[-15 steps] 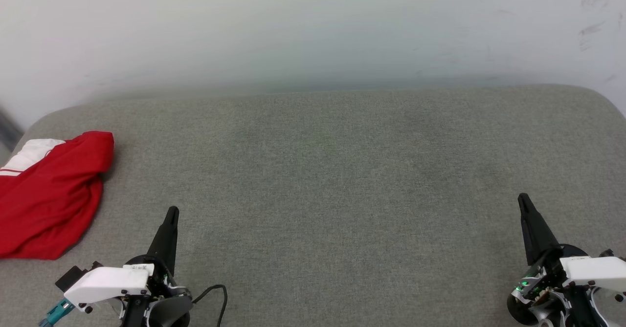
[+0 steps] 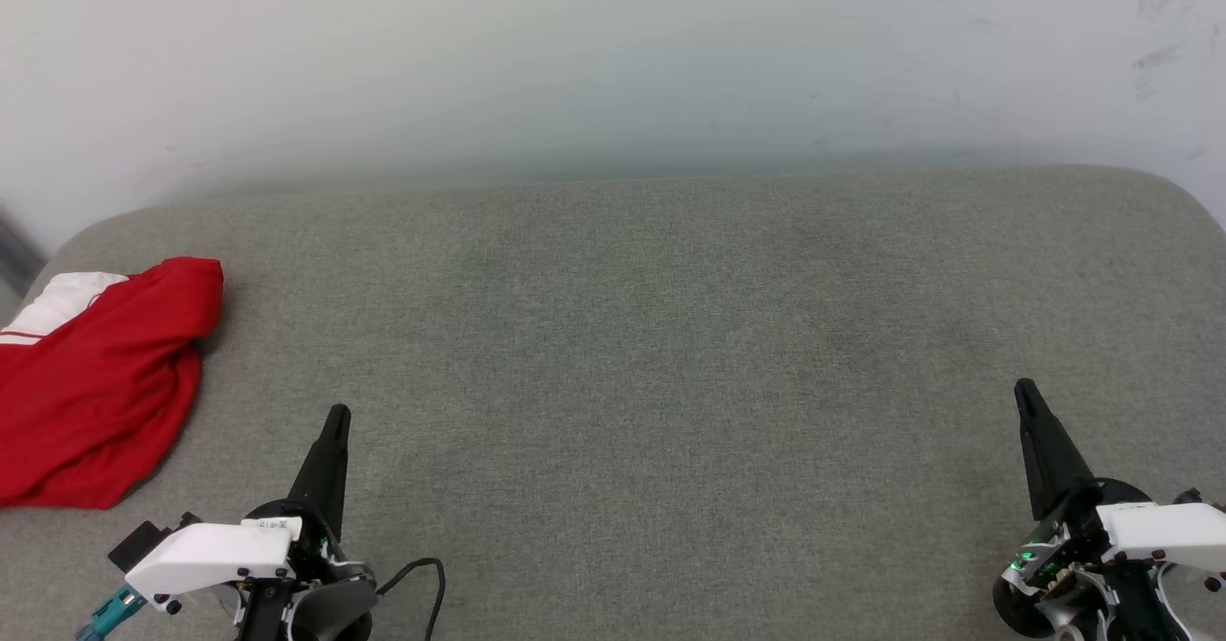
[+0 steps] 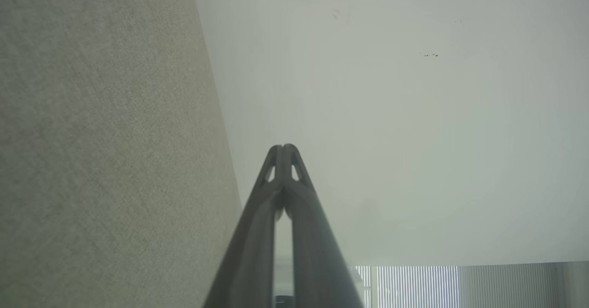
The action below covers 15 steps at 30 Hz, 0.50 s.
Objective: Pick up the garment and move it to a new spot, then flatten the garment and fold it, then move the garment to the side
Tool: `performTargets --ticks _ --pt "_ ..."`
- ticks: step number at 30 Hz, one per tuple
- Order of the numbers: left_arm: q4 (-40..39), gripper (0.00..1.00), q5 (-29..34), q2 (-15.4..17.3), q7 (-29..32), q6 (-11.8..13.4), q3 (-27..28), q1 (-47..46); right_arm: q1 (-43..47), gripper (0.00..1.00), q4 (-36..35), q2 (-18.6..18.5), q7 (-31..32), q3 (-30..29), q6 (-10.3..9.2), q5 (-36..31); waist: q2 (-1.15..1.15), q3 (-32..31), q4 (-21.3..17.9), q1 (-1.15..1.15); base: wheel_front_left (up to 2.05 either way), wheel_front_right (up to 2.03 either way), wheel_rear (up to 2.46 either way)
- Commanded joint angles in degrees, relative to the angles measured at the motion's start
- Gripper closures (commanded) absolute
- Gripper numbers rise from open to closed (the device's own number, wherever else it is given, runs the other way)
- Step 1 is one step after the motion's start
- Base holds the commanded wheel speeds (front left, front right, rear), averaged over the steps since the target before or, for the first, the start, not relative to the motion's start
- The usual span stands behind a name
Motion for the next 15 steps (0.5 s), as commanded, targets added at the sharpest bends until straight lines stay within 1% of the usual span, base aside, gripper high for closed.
performTargets --ticks 1,13,14,15 --pt "-0.03 1.0 0.19 -0.08 -0.01 -0.12 0.12 -0.41 -0.77 1.0 -0.01 0.1 -0.06 0.02 -0.03 -0.07 0.0 0.0 0.0 0.0 0.0 0.0 0.0" --pt "-0.03 1.0 0.2 -0.08 -0.01 -0.12 0.12 -0.41 -0.77 1.0 -0.01 0.1 -0.06 0.02 -0.03 -0.07 0.0 0.0 0.0 0.0 0.0 0.0 0.0" --pt "0.18 0.0 0.02 -0.01 -0.04 0.0 -0.07 0.08 0.11 0.0 0.12 0.0 -0.03 0.01 0.0 -0.02 0.0 0.0 0.0 0.0 0.0 0.0 0.0" --pt "0.61 0.0 0.02 -0.04 -0.07 0.01 -0.15 0.3 0.38 0.0 0.52 0.02 -0.04 0.04 -0.01 -0.03 0.0 0.0 0.0 0.0 0.0 0.0 0.0"
